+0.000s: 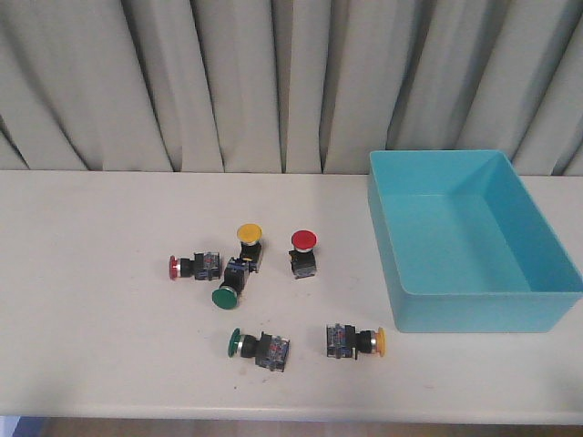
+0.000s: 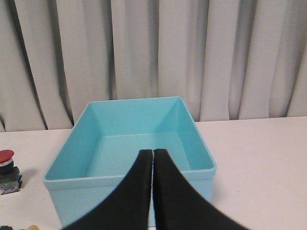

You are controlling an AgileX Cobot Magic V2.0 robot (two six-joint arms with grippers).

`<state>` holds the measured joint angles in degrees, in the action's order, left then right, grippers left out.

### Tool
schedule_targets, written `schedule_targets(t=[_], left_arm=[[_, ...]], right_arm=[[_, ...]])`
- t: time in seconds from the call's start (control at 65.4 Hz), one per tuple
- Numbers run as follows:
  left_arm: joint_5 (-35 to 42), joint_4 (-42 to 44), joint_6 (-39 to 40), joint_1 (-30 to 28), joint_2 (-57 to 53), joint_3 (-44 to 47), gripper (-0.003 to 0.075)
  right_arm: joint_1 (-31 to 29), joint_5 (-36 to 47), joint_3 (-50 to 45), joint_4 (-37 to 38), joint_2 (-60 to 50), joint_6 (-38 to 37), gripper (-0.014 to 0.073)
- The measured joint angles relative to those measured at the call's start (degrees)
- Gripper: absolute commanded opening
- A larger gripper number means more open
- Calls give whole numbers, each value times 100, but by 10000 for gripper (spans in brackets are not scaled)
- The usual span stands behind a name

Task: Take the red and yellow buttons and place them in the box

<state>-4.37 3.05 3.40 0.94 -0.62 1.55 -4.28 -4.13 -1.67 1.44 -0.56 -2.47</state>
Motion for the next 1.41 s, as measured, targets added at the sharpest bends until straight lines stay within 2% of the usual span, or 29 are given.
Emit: schedule_targets(t=[0.749, 0.948, 1.132, 1.269, 1.407], left_arm=[[6, 0, 11, 0, 0, 0, -6], [256, 0, 165, 0, 0, -17, -6], [-110, 0, 205, 0, 192, -1049, -6], [-763, 0, 205, 0, 996, -2137, -6], [-1599, 0, 205, 0, 2076, -3040, -6]], right_arm=[[0, 0, 0, 0, 0, 0, -3], [0, 413, 70, 5, 0, 44, -3], [0, -180, 1341, 47, 342, 429, -3], [0, -1244, 2479, 67, 1151, 870, -3], [0, -2142, 3342, 16, 2113, 937, -3]])
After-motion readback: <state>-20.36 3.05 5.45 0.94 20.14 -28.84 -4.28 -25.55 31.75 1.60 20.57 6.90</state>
